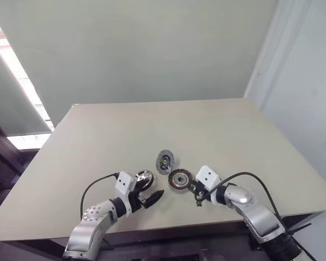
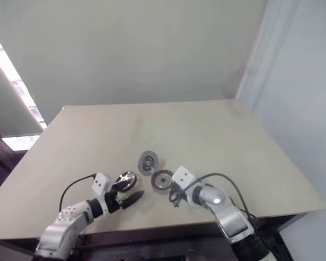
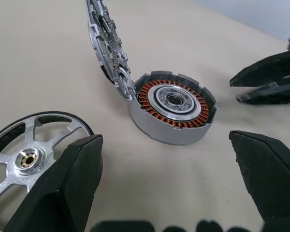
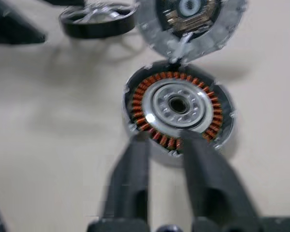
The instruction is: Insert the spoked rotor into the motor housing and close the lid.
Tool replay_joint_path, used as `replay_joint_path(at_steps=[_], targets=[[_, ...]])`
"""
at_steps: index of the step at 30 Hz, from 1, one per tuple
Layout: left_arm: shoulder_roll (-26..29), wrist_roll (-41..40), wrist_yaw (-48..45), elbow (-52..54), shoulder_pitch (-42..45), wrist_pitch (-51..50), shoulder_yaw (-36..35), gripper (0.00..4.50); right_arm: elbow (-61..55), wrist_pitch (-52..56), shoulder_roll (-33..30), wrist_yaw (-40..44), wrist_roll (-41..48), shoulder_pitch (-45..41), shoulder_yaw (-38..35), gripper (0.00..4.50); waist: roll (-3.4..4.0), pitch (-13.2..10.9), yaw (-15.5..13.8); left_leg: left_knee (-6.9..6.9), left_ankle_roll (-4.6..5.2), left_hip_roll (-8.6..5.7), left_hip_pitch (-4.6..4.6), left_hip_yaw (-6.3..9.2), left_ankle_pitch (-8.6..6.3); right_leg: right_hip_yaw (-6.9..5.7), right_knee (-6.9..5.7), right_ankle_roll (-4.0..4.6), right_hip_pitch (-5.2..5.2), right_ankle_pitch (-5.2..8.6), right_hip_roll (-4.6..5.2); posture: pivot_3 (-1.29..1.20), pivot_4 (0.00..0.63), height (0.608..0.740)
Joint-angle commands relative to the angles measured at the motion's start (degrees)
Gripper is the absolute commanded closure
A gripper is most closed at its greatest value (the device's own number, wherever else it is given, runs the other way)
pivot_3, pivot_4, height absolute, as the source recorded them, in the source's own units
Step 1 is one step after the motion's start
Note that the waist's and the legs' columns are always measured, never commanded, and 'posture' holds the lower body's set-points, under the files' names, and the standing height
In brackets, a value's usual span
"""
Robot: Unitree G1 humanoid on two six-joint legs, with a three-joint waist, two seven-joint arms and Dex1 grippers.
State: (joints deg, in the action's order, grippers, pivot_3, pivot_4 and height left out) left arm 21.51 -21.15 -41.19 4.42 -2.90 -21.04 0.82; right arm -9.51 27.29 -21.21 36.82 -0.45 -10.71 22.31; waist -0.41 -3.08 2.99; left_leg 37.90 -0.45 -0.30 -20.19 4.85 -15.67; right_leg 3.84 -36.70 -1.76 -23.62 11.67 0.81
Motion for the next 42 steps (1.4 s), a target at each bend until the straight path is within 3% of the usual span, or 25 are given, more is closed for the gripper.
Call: replay_joint_path(at_steps=[1, 7, 17, 26, 42], targets=[[0.16, -0.26, -0.04, 1.65, 0.98, 1.08, -0.56, 0.00, -3.17, -1.95, -1.67, 1.43, -1.97, -1.64, 1.66, 2.17, -0.01, 0.00, 0.01, 0.00, 0.00, 0.00, 0.01, 0.00, 0.00, 0.00, 0.00, 0.00, 0.00, 0.00, 0.00, 0.00, 0.000, 0.740], [0.36, -0.27, -0.21, 1.52, 1.18, 0.97, -0.58, 0.00, -2.41, -6.55, -5.71, 3.40, -7.77, -3.65, 5.82, 0.02, -0.03, -0.01, 0.03, 0.01, 0.00, 0.00, 0.00, -0.02, 0.00, 0.00, 0.01, 0.00, -0.01, 0.00, 0.00, 0.00, 0.000, 0.740], [0.41, -0.27, -0.20, 1.46, 1.18, 0.82, -0.50, 0.00, 3.42, -12.88, -6.67, 3.72, -16.24, -7.71, 10.17, 0.02, -0.08, -0.01, 0.01, 0.00, 0.00, 0.00, 0.00, -0.01, 0.00, -0.02, 0.00, 0.00, 0.00, 0.00, 0.00, 0.00, 0.000, 0.740], [0.36, -0.34, -0.02, 1.84, 0.69, 0.80, -0.57, 0.00, 9.75, -16.64, -3.50, 2.86, -18.52, -9.06, 10.51, 0.02, -0.10, -0.01, 0.00, 0.02, 0.00, -0.01, 0.03, 0.00, 0.00, -0.02, 0.00, 0.00, 0.04, 0.00, 0.00, 0.00, 0.000, 0.740], [0.72, -1.94, 0.23, 3.30, -1.64, -1.08, -2.02, 0.00, 5.13, -14.41, 0.02, 4.06, -10.07, -4.33, 3.60, 0.02, -0.10, -0.01, 0.00, 0.04, 0.00, 0.00, 0.05, 0.01, 0.00, -0.01, -0.01, 0.00, 0.07, 0.00, 0.00, 0.00, 0.000, 0.740]])
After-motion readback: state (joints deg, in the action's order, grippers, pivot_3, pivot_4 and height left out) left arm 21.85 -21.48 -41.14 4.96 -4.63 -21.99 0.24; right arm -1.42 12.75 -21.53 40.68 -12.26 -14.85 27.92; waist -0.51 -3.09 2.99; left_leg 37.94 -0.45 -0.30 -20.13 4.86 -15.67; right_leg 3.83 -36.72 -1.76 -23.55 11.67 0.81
